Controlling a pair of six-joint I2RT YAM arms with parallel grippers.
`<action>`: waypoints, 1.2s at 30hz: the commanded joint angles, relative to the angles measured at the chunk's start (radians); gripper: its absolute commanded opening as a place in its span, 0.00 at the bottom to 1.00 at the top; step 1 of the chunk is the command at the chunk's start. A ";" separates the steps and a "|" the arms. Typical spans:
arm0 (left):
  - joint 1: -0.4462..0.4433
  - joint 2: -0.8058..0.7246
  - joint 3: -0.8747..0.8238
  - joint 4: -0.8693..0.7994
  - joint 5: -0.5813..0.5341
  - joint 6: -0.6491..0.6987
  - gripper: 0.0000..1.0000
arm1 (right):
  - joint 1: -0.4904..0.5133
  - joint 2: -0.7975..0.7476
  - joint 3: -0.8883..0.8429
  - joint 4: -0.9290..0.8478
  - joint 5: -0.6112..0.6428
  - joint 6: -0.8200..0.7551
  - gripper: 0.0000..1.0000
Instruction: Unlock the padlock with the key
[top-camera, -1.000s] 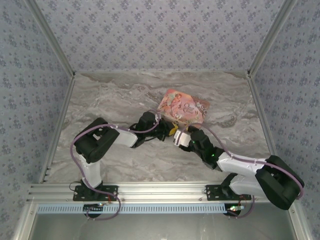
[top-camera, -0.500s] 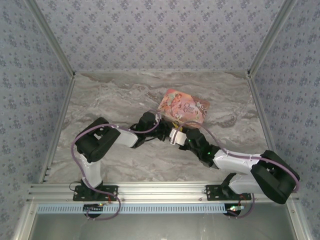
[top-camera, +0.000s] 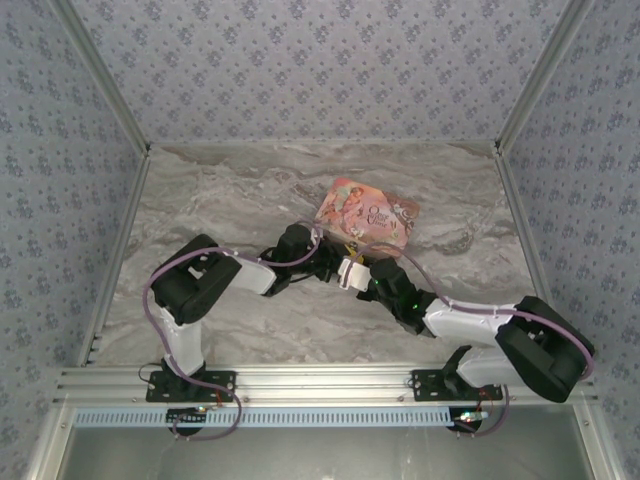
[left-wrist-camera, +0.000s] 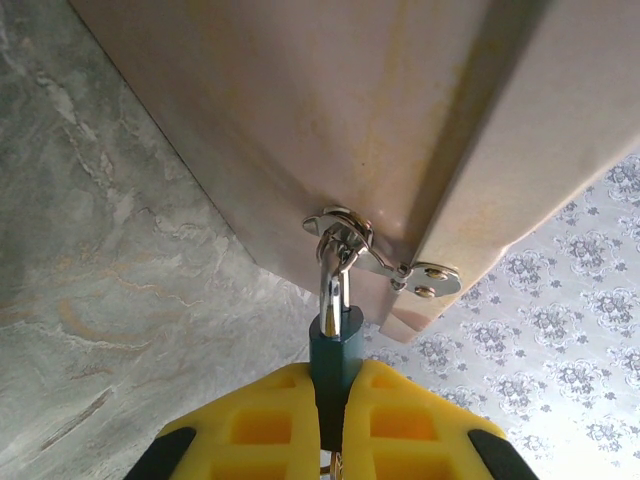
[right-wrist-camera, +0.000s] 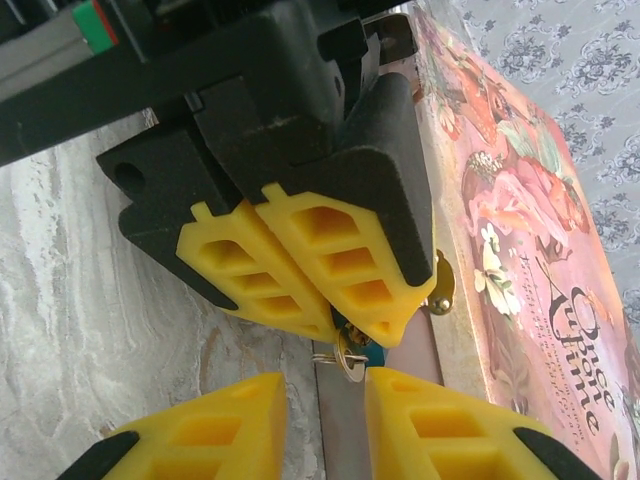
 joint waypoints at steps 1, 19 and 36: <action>-0.004 0.005 0.031 0.081 0.015 -0.007 0.00 | 0.009 0.023 0.032 0.034 0.021 0.022 0.28; -0.005 0.007 0.028 0.089 0.014 -0.012 0.00 | 0.009 0.070 0.054 0.057 0.076 0.054 0.00; -0.005 0.002 0.023 0.094 0.010 -0.016 0.00 | 0.039 0.053 0.118 -0.007 0.117 0.355 0.00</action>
